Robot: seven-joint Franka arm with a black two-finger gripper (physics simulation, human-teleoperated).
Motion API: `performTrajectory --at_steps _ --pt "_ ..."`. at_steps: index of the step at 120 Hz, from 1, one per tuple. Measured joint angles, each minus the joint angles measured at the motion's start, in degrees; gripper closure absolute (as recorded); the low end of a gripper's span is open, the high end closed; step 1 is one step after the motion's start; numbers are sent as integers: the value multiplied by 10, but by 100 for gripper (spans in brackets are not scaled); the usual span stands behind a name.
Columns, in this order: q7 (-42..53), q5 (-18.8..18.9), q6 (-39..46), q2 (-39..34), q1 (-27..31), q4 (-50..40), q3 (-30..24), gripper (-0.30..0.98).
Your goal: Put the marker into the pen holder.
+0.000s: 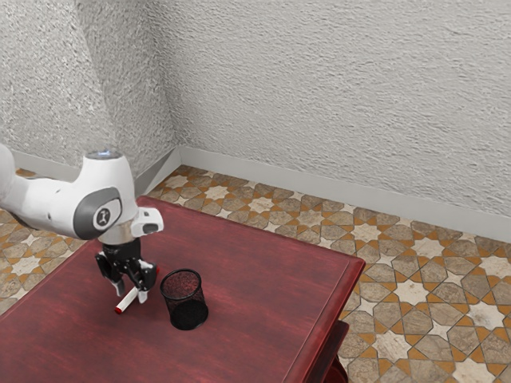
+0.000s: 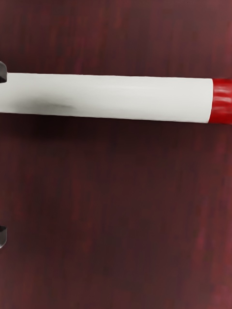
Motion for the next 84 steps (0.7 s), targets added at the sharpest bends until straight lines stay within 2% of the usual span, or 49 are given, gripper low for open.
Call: performTrajectory --at_steps 20,84 --pt "-1 3 23 14 35 -8 0 41" --pt "-2 5 47 31 33 -8 0 67"
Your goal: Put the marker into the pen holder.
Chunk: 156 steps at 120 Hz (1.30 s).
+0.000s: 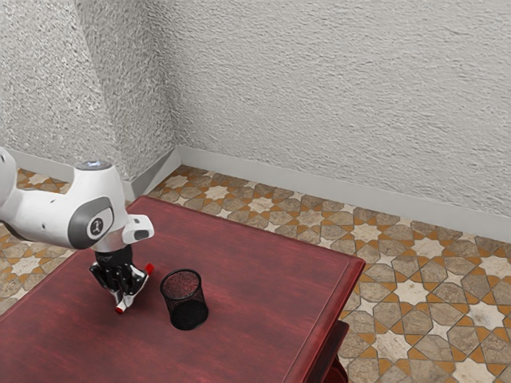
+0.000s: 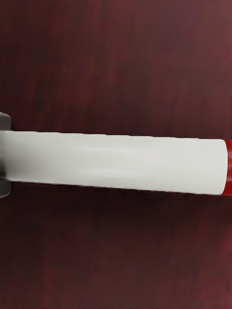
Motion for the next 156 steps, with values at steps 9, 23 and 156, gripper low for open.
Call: performTrajectory --at_steps 9,23,156 --pt "0 1 1 2 1 1 0 69" --pt "0 3 2 4 1 2 0 71" --pt "-65 -6 -239 -159 -68 67 -120 69"
